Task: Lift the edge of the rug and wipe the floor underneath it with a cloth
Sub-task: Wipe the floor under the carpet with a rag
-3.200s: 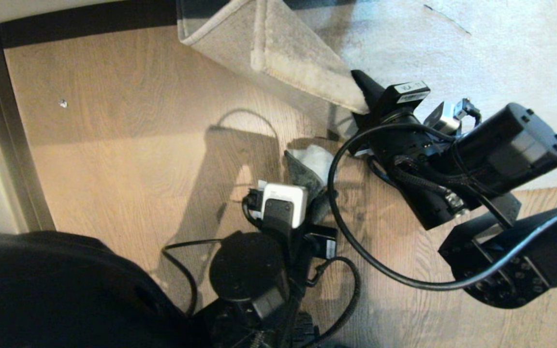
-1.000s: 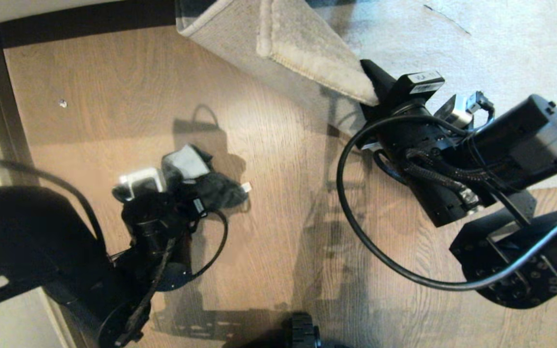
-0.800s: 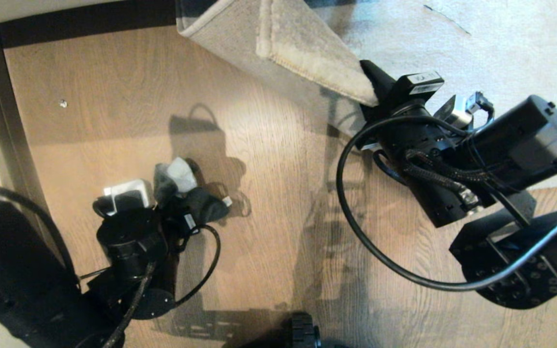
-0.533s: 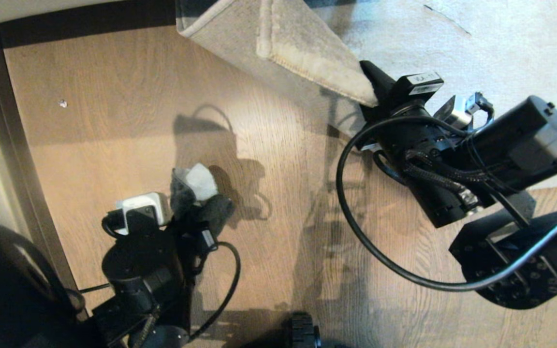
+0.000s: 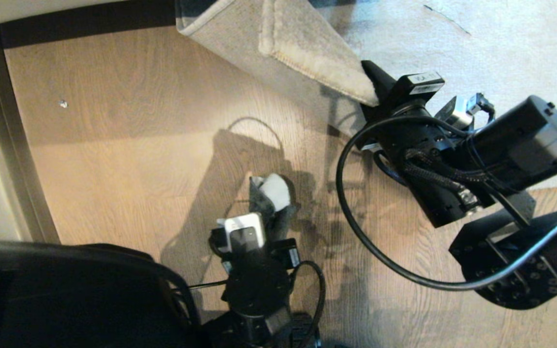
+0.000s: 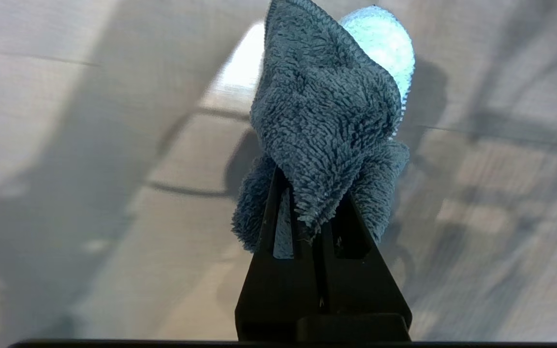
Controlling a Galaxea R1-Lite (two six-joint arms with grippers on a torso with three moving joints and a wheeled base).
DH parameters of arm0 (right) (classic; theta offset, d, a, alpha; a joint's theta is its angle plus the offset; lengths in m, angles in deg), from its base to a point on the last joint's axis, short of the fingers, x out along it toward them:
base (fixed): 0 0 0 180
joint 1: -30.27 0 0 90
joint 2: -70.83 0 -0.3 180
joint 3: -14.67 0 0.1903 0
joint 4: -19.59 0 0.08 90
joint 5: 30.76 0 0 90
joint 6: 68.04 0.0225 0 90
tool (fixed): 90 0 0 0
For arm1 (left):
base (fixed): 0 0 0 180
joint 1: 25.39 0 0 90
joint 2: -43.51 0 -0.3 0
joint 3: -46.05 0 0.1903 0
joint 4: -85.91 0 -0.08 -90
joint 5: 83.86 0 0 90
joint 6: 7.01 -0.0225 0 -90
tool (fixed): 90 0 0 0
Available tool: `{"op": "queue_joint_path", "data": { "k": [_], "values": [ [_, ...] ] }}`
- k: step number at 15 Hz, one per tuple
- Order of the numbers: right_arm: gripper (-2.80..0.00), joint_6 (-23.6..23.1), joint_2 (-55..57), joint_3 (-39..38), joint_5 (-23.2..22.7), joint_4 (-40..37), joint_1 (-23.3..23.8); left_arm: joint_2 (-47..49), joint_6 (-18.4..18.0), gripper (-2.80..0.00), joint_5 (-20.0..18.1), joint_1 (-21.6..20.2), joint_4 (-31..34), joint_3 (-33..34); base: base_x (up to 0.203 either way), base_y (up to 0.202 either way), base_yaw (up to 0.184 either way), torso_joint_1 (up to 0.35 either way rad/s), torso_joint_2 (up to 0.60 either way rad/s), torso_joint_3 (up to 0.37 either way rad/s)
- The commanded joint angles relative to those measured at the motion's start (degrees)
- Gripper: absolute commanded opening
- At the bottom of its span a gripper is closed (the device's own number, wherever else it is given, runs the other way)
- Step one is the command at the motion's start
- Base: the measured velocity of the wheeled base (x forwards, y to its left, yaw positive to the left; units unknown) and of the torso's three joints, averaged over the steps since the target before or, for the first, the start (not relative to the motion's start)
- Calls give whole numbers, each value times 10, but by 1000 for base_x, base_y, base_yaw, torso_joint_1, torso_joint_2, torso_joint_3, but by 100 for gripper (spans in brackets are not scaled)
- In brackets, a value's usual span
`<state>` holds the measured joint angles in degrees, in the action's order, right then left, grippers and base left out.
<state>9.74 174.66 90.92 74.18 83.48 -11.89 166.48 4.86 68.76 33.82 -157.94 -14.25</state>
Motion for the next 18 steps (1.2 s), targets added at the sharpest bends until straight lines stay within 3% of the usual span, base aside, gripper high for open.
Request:
{"op": "queue_joint_path", "data": {
  "k": [1, 3, 9, 15, 18],
  "values": [
    [-280, 3, 0, -3, 3, 24, 0, 84, 1, -280, 4, 7, -27, -74, 0, 0, 0, 0, 0, 0],
    [-280, 3, -1, -7, 4, 24, 0, 113, 1, -280, 4, 6, -27, -118, 0, 0, 0, 0, 0, 0],
    [-280, 3, -5, -5, 8, 25, -1, 111, 18, -280, 4, -49, -27, -123, 0, 0, 0, 0, 0, 0],
    [-280, 3, -7, -10, 8, 24, 0, 46, 16, -280, 2, -155, -27, -116, 0, 0, 0, 0, 0, 0],
    [-280, -4, -13, -19, 8, 25, -1, -4, 16, -280, -2, -215, -27, -72, 0, 0, 0, 0, 0, 0]
  ]
}}
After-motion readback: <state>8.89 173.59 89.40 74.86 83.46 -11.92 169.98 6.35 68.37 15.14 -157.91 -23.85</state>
